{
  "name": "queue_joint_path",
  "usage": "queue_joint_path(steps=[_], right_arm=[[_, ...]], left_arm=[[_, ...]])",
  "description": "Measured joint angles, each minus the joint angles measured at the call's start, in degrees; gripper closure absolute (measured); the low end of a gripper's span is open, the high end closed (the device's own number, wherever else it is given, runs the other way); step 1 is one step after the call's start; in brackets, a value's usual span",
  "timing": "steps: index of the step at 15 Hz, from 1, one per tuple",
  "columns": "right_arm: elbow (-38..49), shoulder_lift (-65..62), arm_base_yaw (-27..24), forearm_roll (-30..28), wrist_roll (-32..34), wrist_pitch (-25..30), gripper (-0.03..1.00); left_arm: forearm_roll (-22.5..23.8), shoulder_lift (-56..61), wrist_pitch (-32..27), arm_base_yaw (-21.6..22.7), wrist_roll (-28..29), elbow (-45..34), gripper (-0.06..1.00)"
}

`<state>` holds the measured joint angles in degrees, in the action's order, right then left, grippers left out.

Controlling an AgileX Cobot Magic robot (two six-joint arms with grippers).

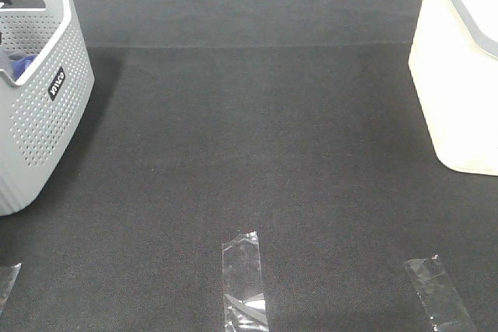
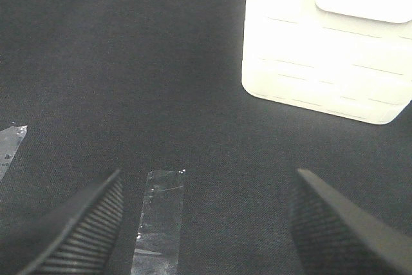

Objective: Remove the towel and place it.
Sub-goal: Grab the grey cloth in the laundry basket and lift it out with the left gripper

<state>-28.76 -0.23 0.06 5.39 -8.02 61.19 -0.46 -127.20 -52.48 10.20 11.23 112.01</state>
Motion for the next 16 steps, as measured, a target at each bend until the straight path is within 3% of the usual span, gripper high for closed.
queue_joint_path(steps=[5,10,16], right_arm=[[0.0,0.0,0.0,0.0,0.0,0.0,0.28],[0.0,0.0,0.0,0.0,0.0,0.0,0.28],[0.0,0.0,0.0,0.0,0.0,0.0,0.28]], left_arm=[[-0.1,-0.1,0.0,0.0,-2.9,0.1,0.71],[0.5,-0.3,-2.1,0.0,-5.0,0.1,0.94],[0.5,1.0,-2.2,0.0,-8.9,0.1,0.94]])
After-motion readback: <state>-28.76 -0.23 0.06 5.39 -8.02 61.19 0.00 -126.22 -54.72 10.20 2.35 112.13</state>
